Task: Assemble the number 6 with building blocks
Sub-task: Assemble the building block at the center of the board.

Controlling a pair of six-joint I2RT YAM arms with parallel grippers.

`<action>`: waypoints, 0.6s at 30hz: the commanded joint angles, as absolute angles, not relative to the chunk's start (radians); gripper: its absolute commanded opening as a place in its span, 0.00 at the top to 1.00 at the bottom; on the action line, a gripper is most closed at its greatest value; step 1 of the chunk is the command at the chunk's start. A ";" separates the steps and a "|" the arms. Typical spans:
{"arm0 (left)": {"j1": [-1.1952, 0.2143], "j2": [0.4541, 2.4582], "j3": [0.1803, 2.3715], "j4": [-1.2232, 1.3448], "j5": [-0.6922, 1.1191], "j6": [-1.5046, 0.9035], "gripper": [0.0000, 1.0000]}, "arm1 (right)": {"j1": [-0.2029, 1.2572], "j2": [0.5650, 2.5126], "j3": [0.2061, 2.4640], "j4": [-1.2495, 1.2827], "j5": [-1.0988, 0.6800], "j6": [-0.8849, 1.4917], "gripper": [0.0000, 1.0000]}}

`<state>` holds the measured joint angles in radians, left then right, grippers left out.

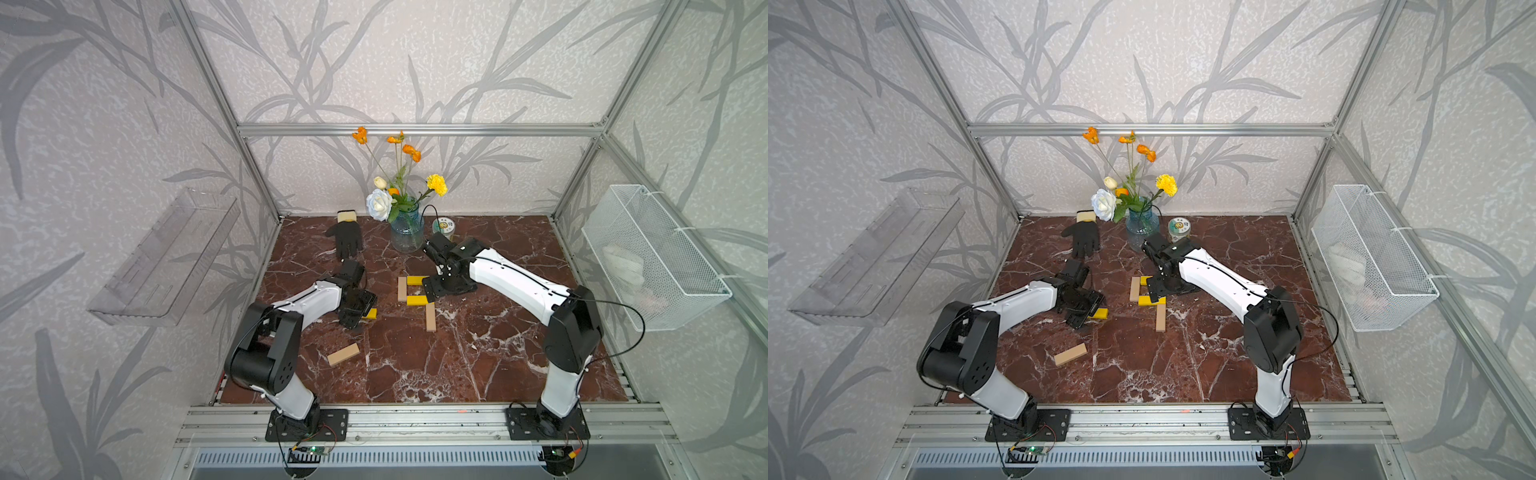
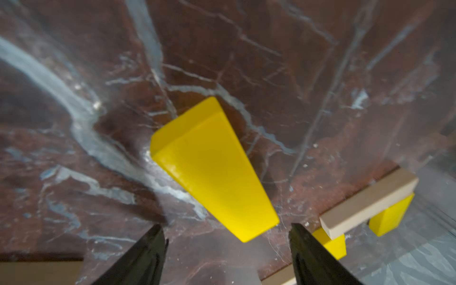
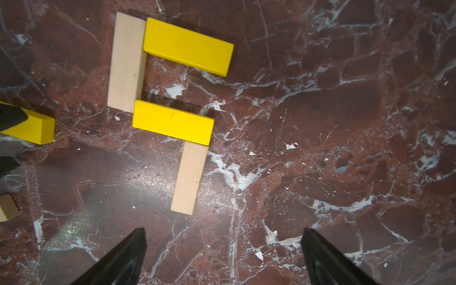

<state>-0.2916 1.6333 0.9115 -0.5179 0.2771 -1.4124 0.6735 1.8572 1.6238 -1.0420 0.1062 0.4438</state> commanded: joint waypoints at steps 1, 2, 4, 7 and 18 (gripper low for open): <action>-0.301 1.666 0.935 -0.565 0.198 -1.522 0.22 | 0.625 1.809 1.580 -1.031 0.063 0.404 0.02; -0.301 1.688 0.946 -0.575 0.179 -1.518 0.22 | 0.611 1.806 1.567 -1.018 0.047 0.400 0.02; -0.301 1.746 0.979 -0.588 0.175 -1.506 0.22 | 0.586 1.805 1.546 -0.996 0.013 0.394 0.02; -0.310 1.840 1.045 -0.621 0.192 -1.469 0.23 | 0.558 1.820 1.537 -0.983 -0.022 0.384 0.03; -0.341 1.926 0.929 -0.739 0.200 -1.297 0.73 | 0.449 1.855 1.538 -0.947 -0.130 0.358 0.05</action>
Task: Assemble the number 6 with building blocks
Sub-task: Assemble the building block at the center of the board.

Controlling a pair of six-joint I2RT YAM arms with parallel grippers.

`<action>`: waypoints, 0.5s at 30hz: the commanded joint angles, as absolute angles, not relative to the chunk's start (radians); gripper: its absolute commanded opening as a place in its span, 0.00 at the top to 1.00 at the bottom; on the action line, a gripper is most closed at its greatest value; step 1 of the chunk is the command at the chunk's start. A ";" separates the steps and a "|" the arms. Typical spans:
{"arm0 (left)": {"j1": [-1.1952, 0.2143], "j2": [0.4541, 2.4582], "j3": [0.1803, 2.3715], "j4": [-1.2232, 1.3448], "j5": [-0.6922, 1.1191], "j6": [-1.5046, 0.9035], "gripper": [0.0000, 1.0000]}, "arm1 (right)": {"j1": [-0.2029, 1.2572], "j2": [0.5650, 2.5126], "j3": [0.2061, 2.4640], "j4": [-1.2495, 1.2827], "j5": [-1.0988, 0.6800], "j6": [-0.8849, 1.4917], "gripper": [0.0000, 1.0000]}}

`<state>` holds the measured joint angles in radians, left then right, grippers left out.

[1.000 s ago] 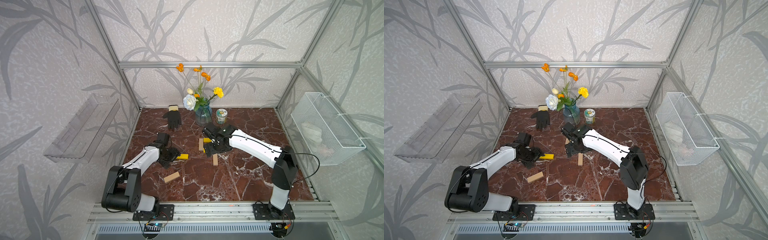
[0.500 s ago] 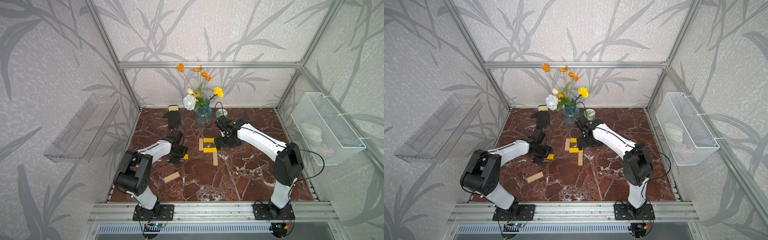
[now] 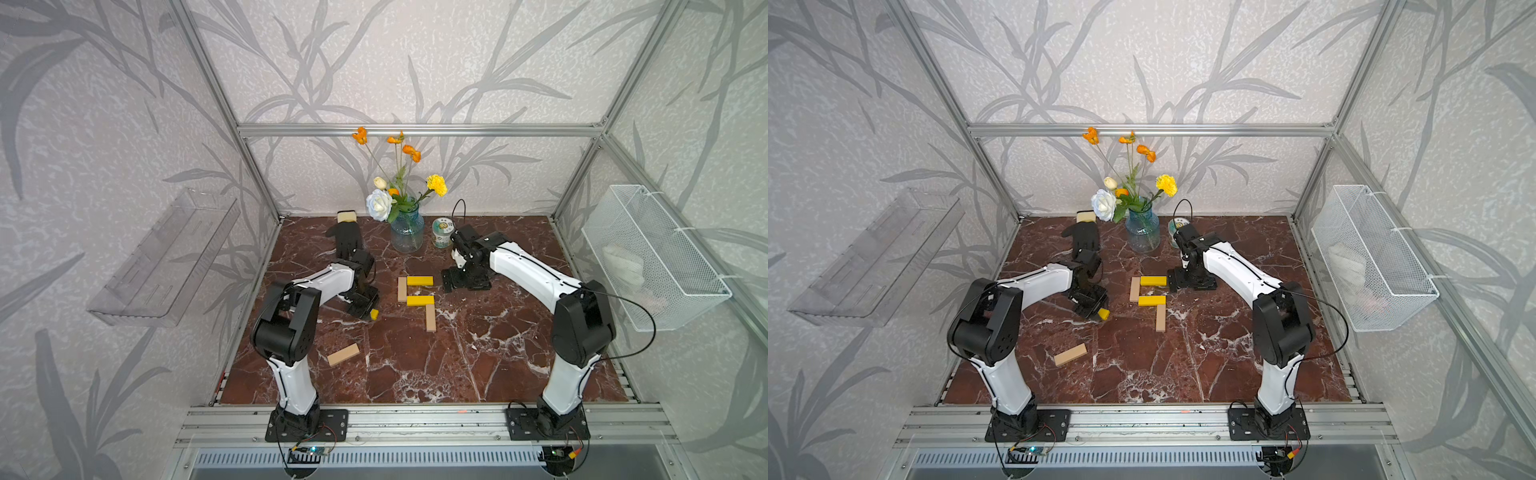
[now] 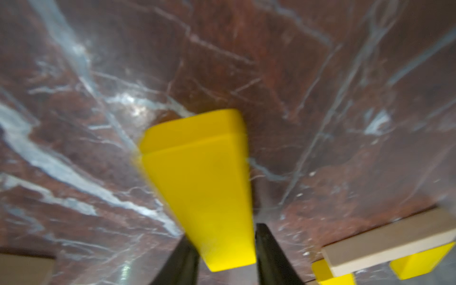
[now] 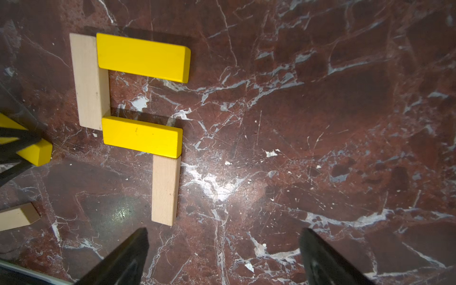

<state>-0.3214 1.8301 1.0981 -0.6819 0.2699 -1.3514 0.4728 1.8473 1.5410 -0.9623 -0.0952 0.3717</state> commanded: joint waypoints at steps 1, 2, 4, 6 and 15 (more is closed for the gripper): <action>-0.340 1.902 0.903 -0.738 0.196 -1.301 0.77 | 0.444 1.855 1.536 -0.942 -0.136 0.359 0.05; -0.338 1.879 0.887 -0.737 0.192 -1.297 0.81 | 0.437 1.856 1.533 -0.939 -0.144 0.360 0.05; -0.337 1.856 0.907 -0.765 0.169 -1.248 0.86 | 0.428 1.860 1.534 -0.938 -0.152 0.359 0.06; -0.348 1.855 1.015 -0.842 0.104 -1.127 0.87 | 0.424 1.863 1.549 -0.947 -0.158 0.359 0.07; -0.424 1.951 1.350 -1.066 0.086 -0.720 0.84 | 0.425 1.817 1.551 -0.959 -0.128 0.354 0.08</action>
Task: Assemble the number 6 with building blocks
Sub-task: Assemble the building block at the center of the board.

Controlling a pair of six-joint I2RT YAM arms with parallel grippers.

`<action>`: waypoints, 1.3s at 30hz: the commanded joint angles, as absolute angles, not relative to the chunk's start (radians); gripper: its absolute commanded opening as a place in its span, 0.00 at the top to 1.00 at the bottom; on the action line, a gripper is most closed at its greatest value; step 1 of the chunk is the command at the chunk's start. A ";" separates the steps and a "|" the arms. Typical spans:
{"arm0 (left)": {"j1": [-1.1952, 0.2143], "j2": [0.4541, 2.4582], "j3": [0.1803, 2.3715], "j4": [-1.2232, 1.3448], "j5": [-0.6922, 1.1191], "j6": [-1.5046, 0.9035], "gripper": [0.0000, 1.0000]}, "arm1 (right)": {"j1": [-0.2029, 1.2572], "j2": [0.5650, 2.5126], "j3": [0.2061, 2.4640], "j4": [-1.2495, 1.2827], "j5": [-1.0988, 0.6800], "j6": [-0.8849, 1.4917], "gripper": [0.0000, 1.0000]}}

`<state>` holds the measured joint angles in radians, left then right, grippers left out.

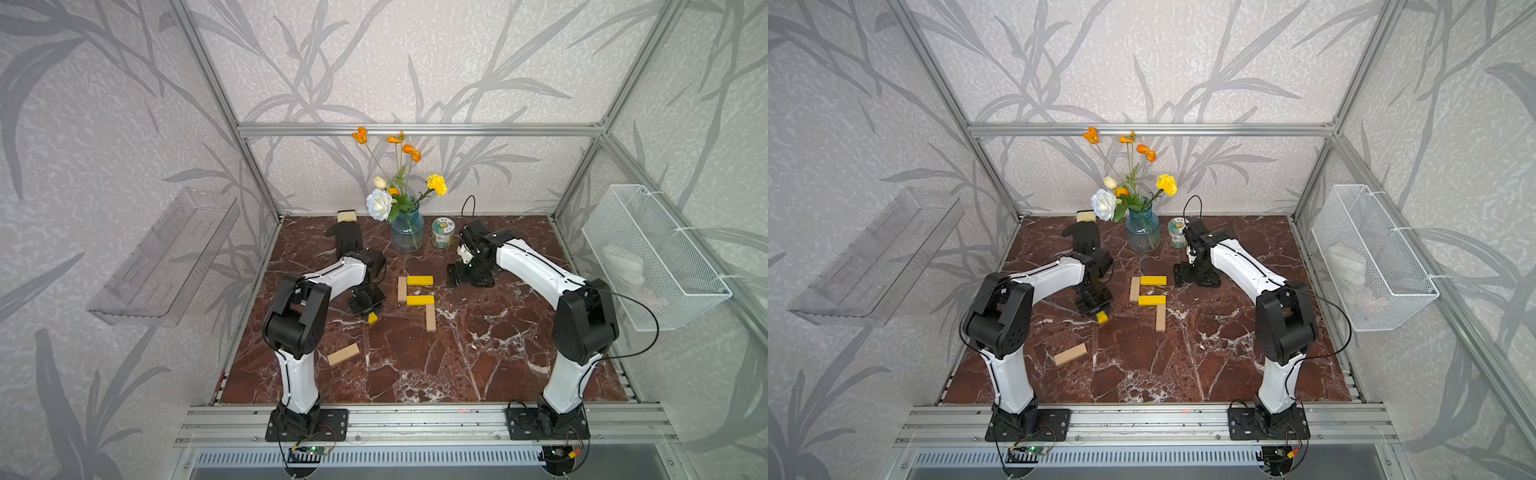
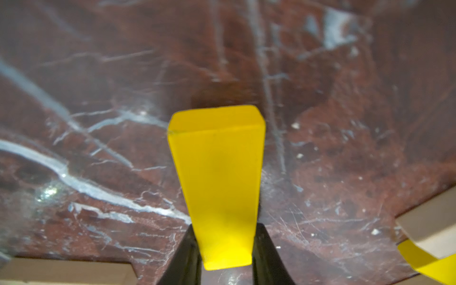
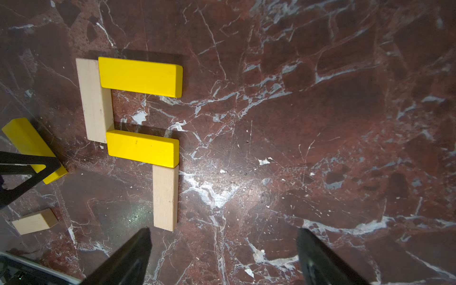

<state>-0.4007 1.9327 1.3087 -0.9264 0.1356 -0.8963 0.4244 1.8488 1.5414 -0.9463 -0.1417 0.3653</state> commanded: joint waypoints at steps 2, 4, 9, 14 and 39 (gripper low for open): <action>-0.445 1.945 1.360 -1.080 0.061 -0.688 0.84 | 0.423 1.802 1.538 -0.956 -0.120 0.354 0.08; -0.465 1.941 1.360 -1.087 0.061 -0.667 0.84 | 0.422 1.791 1.524 -0.957 -0.117 0.356 0.08; -0.530 1.921 1.323 -1.045 0.119 -0.627 0.83 | 0.423 1.756 1.480 -0.947 -0.108 0.370 0.08; -0.572 1.959 1.317 -1.006 0.174 -0.602 0.80 | 0.423 1.736 1.464 -0.943 -0.099 0.378 0.09; -0.600 2.050 1.383 -0.907 0.240 -0.511 0.77 | 0.423 1.655 1.393 -0.926 -0.068 0.423 0.10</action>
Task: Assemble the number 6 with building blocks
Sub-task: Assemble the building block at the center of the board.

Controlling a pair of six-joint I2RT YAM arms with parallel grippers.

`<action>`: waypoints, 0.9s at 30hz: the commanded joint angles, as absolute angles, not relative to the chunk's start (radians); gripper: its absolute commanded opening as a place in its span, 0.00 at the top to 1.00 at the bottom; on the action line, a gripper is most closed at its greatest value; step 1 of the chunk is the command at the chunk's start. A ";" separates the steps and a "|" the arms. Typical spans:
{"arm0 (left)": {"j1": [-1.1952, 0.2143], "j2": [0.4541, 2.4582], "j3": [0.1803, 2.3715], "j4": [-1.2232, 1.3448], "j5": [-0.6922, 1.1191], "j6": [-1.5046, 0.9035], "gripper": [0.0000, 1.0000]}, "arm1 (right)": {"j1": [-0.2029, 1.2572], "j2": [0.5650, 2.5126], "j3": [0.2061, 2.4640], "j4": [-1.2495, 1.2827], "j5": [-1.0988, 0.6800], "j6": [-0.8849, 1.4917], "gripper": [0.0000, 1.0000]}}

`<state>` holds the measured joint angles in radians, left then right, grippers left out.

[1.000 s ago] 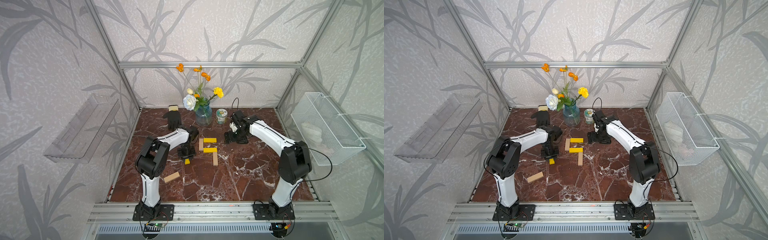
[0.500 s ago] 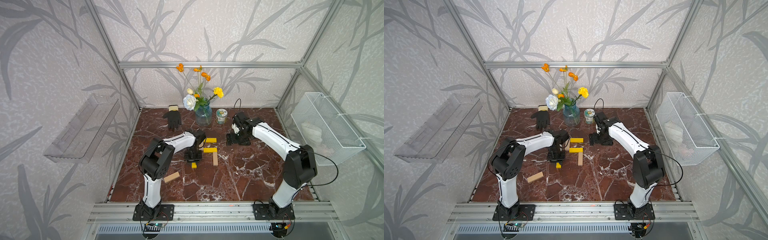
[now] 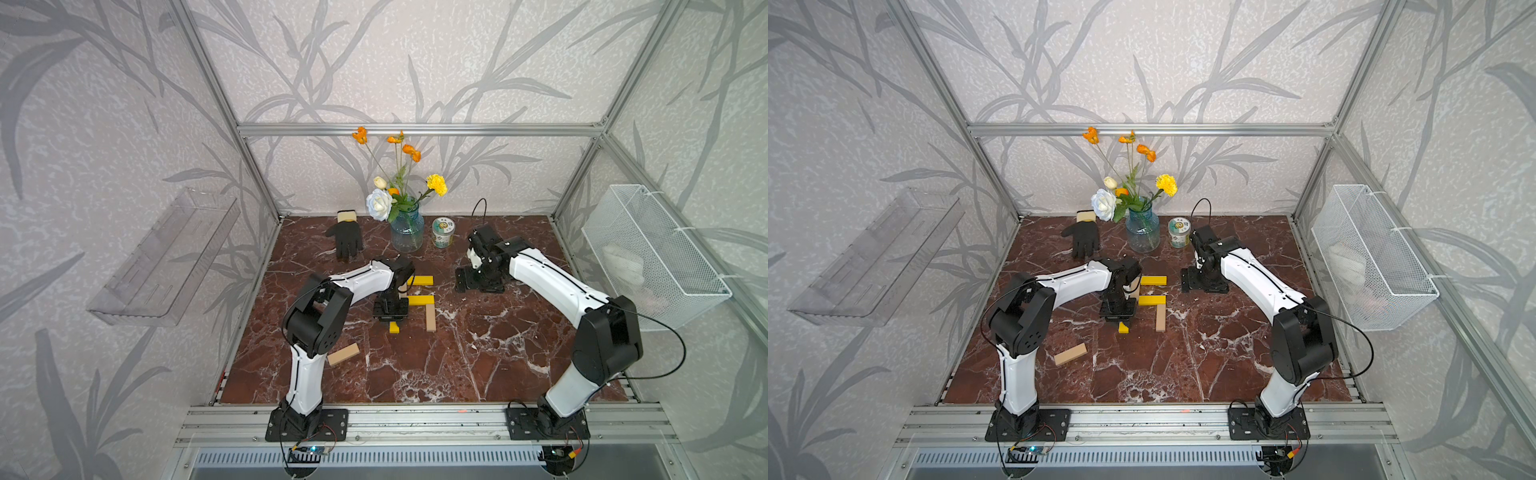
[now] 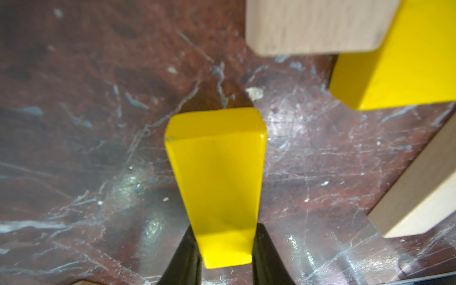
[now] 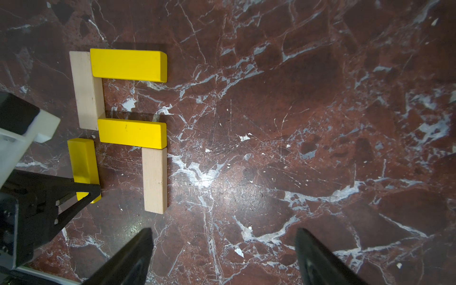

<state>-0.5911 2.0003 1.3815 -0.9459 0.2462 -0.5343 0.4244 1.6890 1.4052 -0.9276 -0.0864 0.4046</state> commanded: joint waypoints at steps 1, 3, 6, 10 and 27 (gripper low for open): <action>-0.599 2.050 1.382 -0.903 0.241 -0.510 0.77 | 0.423 1.654 1.389 -0.924 -0.067 0.423 0.10; -0.600 2.056 1.387 -0.898 0.242 -0.504 0.77 | 0.422 1.650 1.383 -0.920 -0.068 0.428 0.10; -0.601 2.068 1.398 -0.898 0.245 -0.502 0.77 | 0.422 1.646 1.381 -0.914 -0.072 0.431 0.10; -0.609 2.082 1.414 -0.897 0.246 -0.500 0.77 | 0.423 1.642 1.381 -0.916 -0.069 0.434 0.10; -0.624 2.124 1.460 -0.901 0.241 -0.515 0.76 | 0.423 1.623 1.368 -0.916 -0.055 0.438 0.10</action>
<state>-0.6147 2.0563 1.4639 -0.9676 0.2554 -0.5232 0.4244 1.6543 1.3823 -0.9165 -0.0731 0.4305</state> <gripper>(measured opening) 0.294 0.897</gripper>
